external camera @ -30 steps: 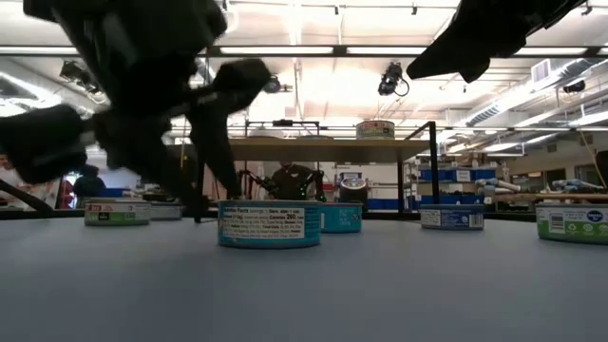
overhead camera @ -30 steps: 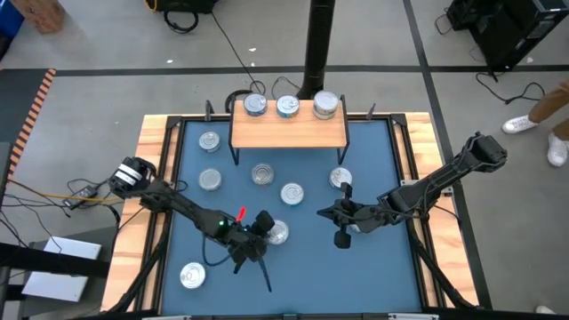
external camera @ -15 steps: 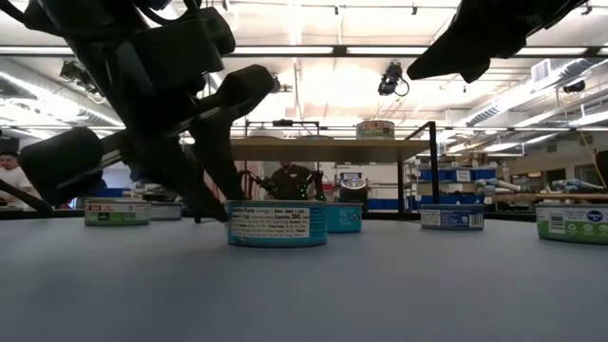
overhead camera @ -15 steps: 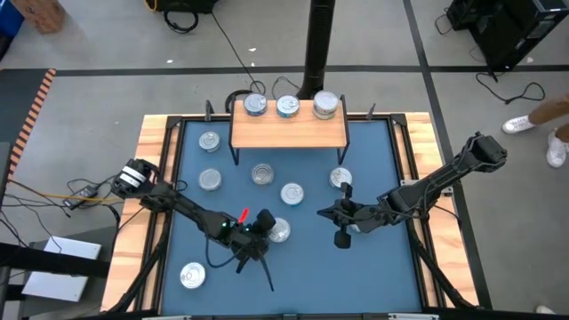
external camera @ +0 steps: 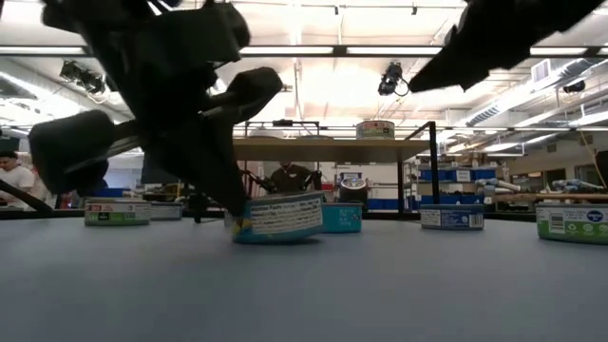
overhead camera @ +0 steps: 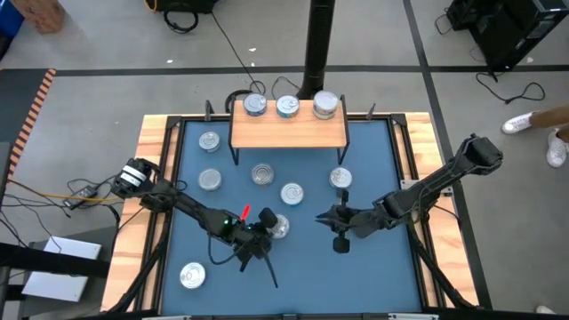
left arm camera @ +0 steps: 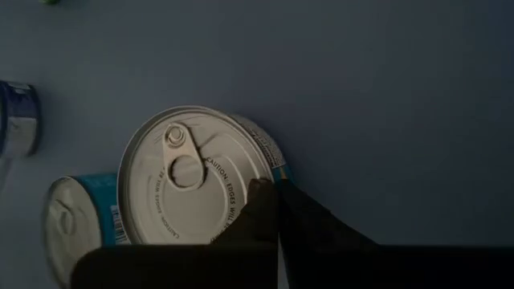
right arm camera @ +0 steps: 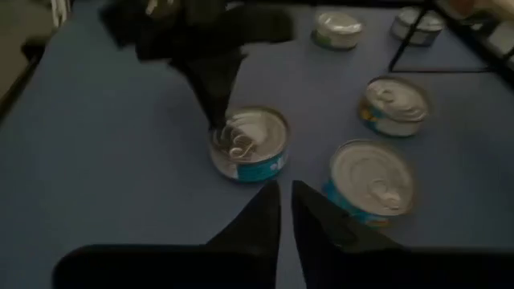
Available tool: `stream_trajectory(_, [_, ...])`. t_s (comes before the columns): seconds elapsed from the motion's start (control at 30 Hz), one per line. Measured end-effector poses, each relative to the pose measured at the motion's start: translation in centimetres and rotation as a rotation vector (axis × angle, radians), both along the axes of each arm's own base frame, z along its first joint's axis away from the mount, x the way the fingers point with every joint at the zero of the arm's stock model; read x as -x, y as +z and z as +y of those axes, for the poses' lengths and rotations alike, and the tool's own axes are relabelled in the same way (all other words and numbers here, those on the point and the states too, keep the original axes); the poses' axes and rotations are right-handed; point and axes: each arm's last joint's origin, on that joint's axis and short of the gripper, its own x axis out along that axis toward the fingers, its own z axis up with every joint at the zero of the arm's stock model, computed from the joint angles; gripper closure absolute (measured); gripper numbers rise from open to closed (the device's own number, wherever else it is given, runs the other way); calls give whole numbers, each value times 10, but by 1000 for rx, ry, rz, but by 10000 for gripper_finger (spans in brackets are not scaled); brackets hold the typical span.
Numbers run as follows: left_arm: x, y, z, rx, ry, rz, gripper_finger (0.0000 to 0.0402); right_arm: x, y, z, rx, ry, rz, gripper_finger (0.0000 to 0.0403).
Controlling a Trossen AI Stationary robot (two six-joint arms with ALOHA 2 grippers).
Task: Stack canned seafood by type on shelf
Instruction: Stack the light blue tuna can on top of the light blue tuna can on the shelf
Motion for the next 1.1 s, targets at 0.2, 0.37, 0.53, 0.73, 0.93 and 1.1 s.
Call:
stream_trajectory(0.2, [-8, 6, 6, 98, 20, 8, 400, -15, -25, 14, 50, 16, 67, 300])
stream_trajectory(0.37, [-13, 9, 12, 189, 56, -2, 401, -30, -43, 28, 128, 36, 126, 268])
stream_trajectory(0.53, [-17, 14, 17, 290, 97, -22, 401, -46, -58, 43, 255, 65, 160, 245])
stream_trajectory(0.73, [-22, 17, 23, 388, 146, -39, 401, -63, -69, 60, 466, 75, 177, 208])
stream_trajectory(0.93, [-26, 19, 29, 449, 191, -60, 401, -76, -79, 72, 626, 108, 218, 164])
stream_trajectory(1.1, [-30, 22, 32, 513, 192, -82, 401, -82, -88, 77, 764, 117, 254, 137])
